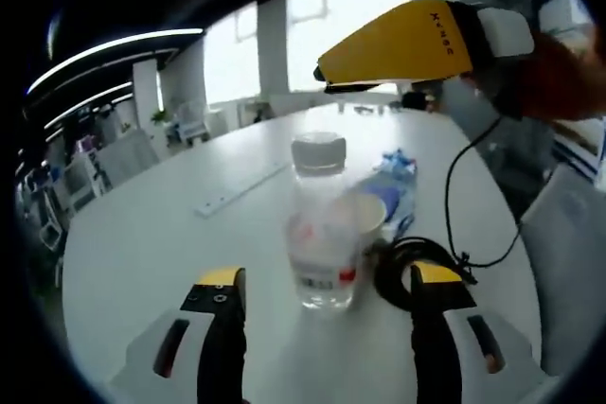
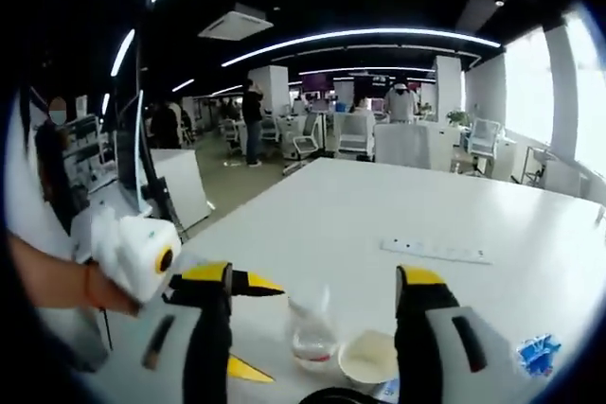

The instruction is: Arrange the tabletop items into an orderly group along one side of the table until the central work area is clear of visible clutter.

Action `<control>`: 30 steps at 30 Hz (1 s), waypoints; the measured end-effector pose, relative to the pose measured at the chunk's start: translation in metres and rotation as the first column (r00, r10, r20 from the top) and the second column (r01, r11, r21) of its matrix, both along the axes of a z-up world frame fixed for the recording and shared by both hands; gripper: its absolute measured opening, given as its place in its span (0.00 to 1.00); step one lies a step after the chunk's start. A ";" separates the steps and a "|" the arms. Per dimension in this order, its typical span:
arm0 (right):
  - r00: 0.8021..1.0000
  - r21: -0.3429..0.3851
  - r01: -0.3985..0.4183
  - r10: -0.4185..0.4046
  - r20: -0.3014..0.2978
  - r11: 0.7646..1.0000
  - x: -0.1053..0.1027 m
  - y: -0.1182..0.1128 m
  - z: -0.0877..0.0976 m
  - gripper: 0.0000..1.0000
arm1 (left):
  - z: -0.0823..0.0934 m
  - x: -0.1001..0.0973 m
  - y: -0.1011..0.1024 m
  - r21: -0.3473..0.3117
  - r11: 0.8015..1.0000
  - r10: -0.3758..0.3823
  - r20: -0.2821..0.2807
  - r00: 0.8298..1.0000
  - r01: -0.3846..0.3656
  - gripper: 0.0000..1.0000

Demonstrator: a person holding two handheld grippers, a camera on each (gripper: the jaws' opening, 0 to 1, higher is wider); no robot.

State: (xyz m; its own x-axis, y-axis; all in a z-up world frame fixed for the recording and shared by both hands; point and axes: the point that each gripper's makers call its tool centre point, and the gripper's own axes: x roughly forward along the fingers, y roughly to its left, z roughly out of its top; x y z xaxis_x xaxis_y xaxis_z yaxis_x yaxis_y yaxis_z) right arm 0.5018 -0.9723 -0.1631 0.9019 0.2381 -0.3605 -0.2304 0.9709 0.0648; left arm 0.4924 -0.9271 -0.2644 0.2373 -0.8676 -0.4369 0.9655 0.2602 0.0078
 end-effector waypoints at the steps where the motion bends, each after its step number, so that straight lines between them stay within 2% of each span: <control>1: 1.000 0.002 0.001 -0.001 0.001 1.000 -0.002 -0.002 0.002 0.68 | 0.002 -0.001 0.001 0.002 1.000 0.004 0.001 1.000 -0.004 0.67; 5: 1.000 0.015 0.001 -0.001 0.020 1.000 -0.009 -0.012 0.011 0.67 | 0.014 -0.008 0.005 -0.004 0.999 0.032 0.007 0.999 -0.032 0.67; 10: 1.000 0.023 -0.001 0.001 0.022 1.000 -0.017 -0.021 0.018 0.65 | 0.018 -0.016 0.009 0.024 0.998 0.060 0.012 0.998 -0.061 0.66; 16: 0.999 0.033 -0.010 0.009 0.036 0.999 -0.027 -0.032 0.030 0.65 | 0.032 -0.027 0.015 0.025 0.994 0.106 0.017 0.994 -0.106 0.66; 24: 0.999 0.030 -0.006 0.005 0.035 1.000 -0.044 -0.059 0.034 0.64 | 0.041 -0.043 0.020 0.049 0.986 0.158 0.023 0.987 -0.159 0.63; 30: 1.000 0.013 0.019 -0.019 0.015 1.000 -0.066 -0.091 0.029 0.64 | 0.044 -0.060 0.010 0.058 0.982 0.177 0.007 0.984 -0.177 0.62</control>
State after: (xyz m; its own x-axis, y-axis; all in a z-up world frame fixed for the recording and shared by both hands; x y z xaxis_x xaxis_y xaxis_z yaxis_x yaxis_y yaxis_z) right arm 0.4357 -1.0631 -0.1342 0.9116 0.2255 -0.3437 -0.2132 0.9742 0.0737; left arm 0.4323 -0.9168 -0.2201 0.3861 -0.7850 -0.4845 0.9041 0.4263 0.0299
